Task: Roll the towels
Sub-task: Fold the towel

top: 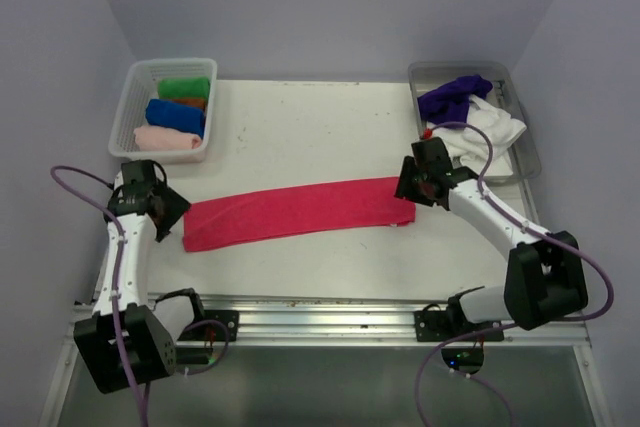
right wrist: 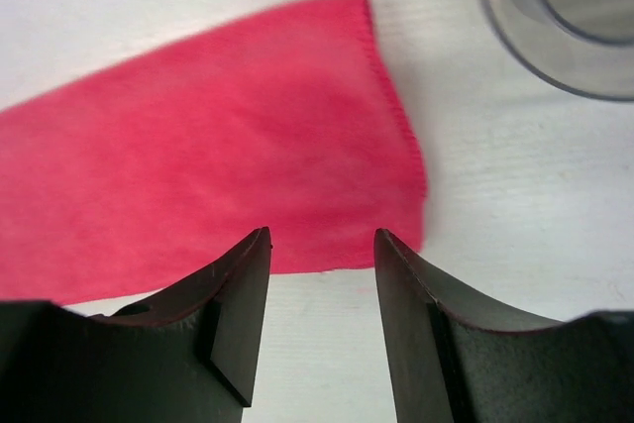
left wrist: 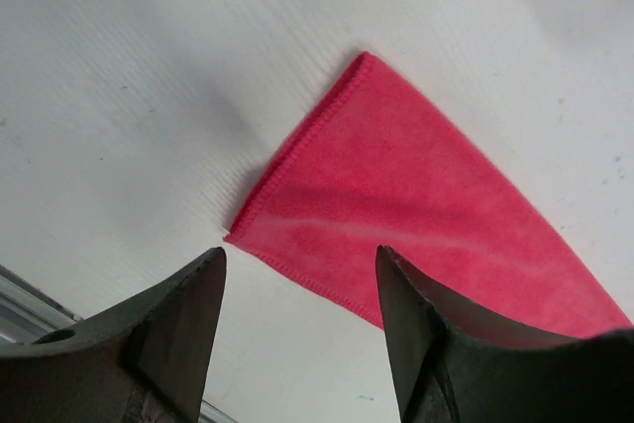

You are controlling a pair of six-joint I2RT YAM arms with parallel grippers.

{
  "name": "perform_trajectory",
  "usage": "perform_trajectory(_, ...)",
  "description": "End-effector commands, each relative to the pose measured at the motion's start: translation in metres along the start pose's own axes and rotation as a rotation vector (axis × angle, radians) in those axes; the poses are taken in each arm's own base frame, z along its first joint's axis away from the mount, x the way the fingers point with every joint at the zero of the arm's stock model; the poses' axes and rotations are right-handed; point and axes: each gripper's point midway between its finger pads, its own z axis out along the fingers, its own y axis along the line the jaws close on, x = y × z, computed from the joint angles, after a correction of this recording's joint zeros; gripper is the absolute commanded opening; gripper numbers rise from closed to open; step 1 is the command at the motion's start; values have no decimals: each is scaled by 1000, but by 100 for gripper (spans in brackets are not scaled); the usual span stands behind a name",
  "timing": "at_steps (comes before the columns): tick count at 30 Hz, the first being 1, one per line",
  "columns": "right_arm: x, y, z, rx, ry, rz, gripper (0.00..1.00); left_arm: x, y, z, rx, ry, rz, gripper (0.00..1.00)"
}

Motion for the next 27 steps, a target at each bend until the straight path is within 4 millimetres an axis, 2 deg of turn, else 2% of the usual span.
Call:
perform_trajectory(1, -30, 33, -20, -3, -120, -90, 50, -29, -43, -25, 92, -182, 61, 65)
perform_trajectory(2, -30, 37, -16, 0, -117, -92, 50, -22, -55, -26, 120, -169, 93, 65)
perform_trajectory(3, -29, 42, -13, -15, -108, -91, 50, -4, -71, -23, 155, -117, 155, 65)
perform_trajectory(5, -26, 45, 5, -8, -82, -89, 49, 10, -85, -13, 192, -59, 202, 65)
perform_trajectory(6, -27, 49, 10, -11, -73, -90, 48, 27, -88, 0, 200, 21, 244, 65)
perform_trajectory(8, -19, 48, 29, 14, -22, -109, 48, 35, -91, 15, 202, 61, 264, 64)
perform_trajectory(9, -19, 49, 33, 17, -13, -117, 47, 48, -85, 29, 176, 115, 279, 64)
perform_trajectory(11, -16, 50, 44, 32, 13, -130, 47, 53, -82, 42, 157, 135, 282, 64)
perform_trajectory(12, -15, 50, 47, 34, 21, -133, 46, 63, -78, 51, 142, 179, 284, 64)
perform_trajectory(17, 8, 39, 52, 38, 64, -117, 45, 67, -75, 68, 85, 217, 300, 65)
perform_trajectory(20, 39, 20, 52, 61, 124, -98, 46, 66, -79, 76, 72, 236, 322, 65)
perform_trajectory(21, 57, 9, 51, 76, 162, -92, 46, 65, -80, 79, 61, 242, 325, 65)
perform_trajectory(23, 72, 0, 47, 80, 175, -52, 46, 64, -81, 80, 61, 243, 336, 65)
perform_trajectory(24, 97, -10, 45, 76, 226, -38, 46, 65, -80, 81, 59, 246, 343, 65)
perform_trajectory(25, 96, -8, 36, 50, 201, -2, 46, 66, -79, 82, 56, 249, 346, 65)
perform_trajectory(27, 108, -12, 25, 35, 213, 40, 46, 70, -72, 83, 45, 262, 360, 65)
